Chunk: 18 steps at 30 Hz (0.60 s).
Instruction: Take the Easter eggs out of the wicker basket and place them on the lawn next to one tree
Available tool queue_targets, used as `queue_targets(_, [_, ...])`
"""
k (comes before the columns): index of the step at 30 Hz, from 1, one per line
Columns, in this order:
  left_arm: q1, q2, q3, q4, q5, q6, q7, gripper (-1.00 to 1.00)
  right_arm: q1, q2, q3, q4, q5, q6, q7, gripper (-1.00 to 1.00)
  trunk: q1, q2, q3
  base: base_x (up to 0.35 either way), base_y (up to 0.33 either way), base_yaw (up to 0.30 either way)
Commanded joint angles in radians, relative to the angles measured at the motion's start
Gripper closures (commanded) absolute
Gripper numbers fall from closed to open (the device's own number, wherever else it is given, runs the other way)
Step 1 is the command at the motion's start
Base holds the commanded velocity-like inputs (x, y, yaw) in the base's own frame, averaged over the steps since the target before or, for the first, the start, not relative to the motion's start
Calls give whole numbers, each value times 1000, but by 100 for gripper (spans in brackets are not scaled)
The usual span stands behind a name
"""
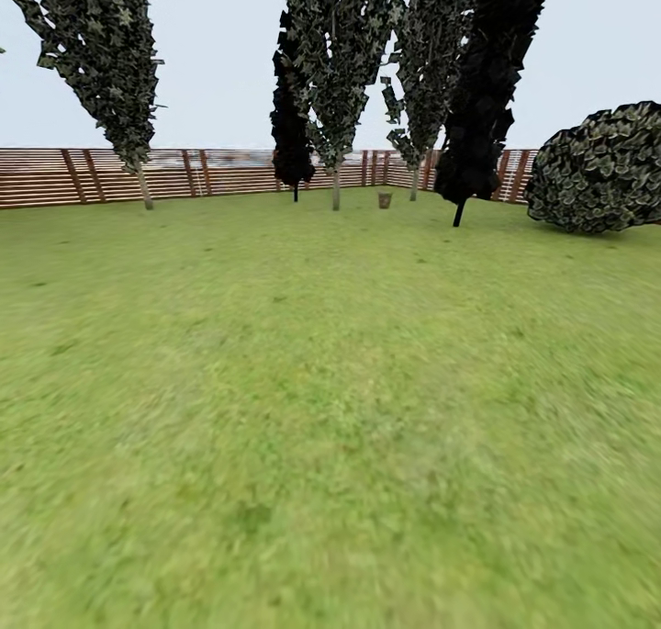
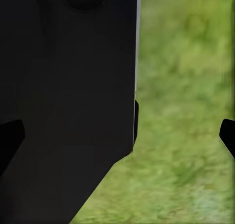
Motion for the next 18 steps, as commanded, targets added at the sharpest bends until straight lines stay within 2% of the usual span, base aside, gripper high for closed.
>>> queue_targets(1, [1, 0, 0, -2, 0, 0, 0, -100, -2, 0, 0, 3, -1, -1, 0, -100, 1, 0, -1, 330, 0, 0])
queue_targets(18, [1, 0, 0, -2, 0, 0, 0, -100, -2, 0, 2, 2, -1, -1, 0, -100, 1, 0, -1, 330, 0, 0])
